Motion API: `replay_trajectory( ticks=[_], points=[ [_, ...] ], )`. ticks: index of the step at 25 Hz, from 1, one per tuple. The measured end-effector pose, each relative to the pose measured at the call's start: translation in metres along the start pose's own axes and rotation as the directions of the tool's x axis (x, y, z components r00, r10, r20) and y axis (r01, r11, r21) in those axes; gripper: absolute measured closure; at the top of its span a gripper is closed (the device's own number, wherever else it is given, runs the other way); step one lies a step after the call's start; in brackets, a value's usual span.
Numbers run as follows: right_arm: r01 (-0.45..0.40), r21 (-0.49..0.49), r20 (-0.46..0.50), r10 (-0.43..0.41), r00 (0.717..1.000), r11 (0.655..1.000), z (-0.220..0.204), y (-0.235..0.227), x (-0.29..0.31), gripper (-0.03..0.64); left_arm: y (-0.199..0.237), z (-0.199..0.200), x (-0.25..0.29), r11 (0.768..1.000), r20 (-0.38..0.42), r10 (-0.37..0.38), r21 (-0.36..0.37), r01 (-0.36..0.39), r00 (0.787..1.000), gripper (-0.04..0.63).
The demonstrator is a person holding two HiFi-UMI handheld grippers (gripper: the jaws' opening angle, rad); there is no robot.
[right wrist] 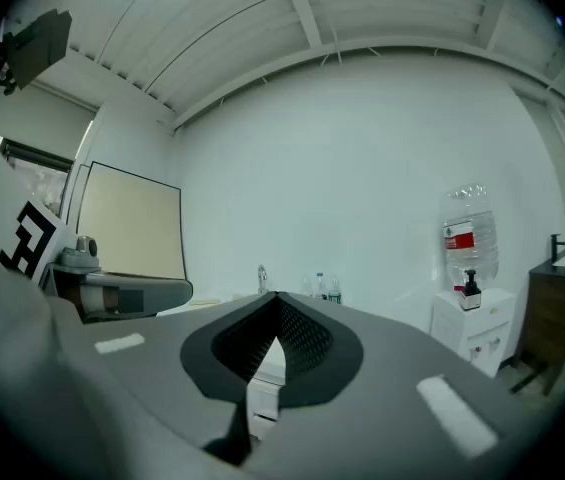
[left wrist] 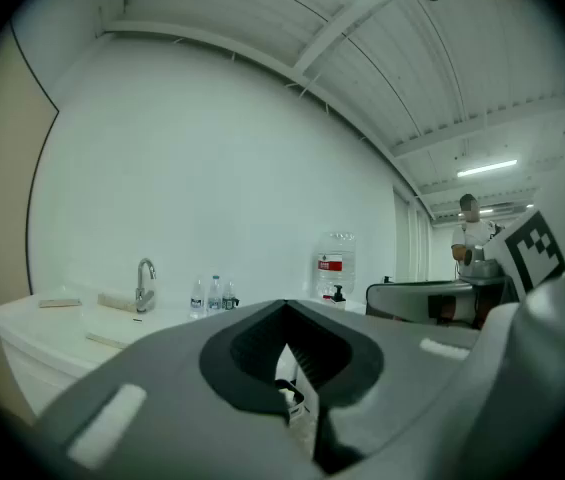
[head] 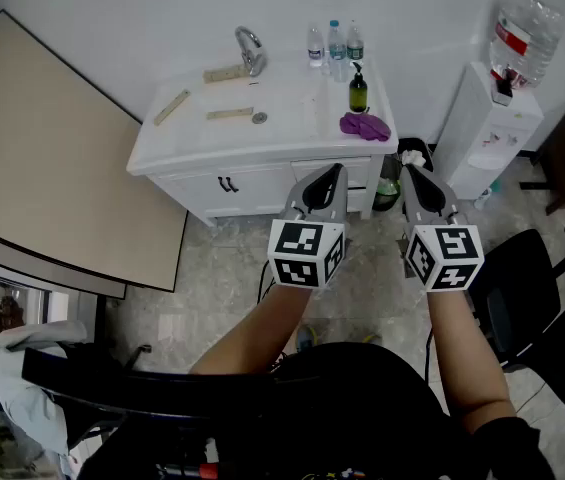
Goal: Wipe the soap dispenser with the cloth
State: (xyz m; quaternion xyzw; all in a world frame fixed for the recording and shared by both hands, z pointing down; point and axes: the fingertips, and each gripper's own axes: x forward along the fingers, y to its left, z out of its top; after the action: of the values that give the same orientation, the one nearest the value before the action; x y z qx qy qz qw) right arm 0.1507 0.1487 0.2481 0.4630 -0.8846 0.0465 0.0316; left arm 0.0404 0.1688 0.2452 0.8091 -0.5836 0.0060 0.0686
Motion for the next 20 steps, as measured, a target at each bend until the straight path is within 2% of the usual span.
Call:
replay_trajectory(
  ticks=[8, 16, 20],
  points=[
    [-0.013, -0.020, -0.004, 0.013, 1.000, 1.000, -0.006, -0.012, 0.007, 0.594, -0.005, -0.005, 0.014, 1.000, -0.002, 0.007, -0.007, -0.007, 1.000, 0.595],
    [-0.089, -0.017, -0.028, 0.088, 0.996, 0.996, -0.030, -0.036, 0.032, 0.597, -0.004, -0.022, 0.049, 0.999, -0.017, 0.050, 0.000, -0.050, 0.999, 0.594],
    [-0.112, 0.005, -0.096, 0.112, 0.989, 0.994, -0.067, -0.041, 0.081, 0.508, 0.025, -0.034, 0.074, 0.999, -0.051, 0.053, 0.009, -0.052, 0.997, 0.595]
  ],
)
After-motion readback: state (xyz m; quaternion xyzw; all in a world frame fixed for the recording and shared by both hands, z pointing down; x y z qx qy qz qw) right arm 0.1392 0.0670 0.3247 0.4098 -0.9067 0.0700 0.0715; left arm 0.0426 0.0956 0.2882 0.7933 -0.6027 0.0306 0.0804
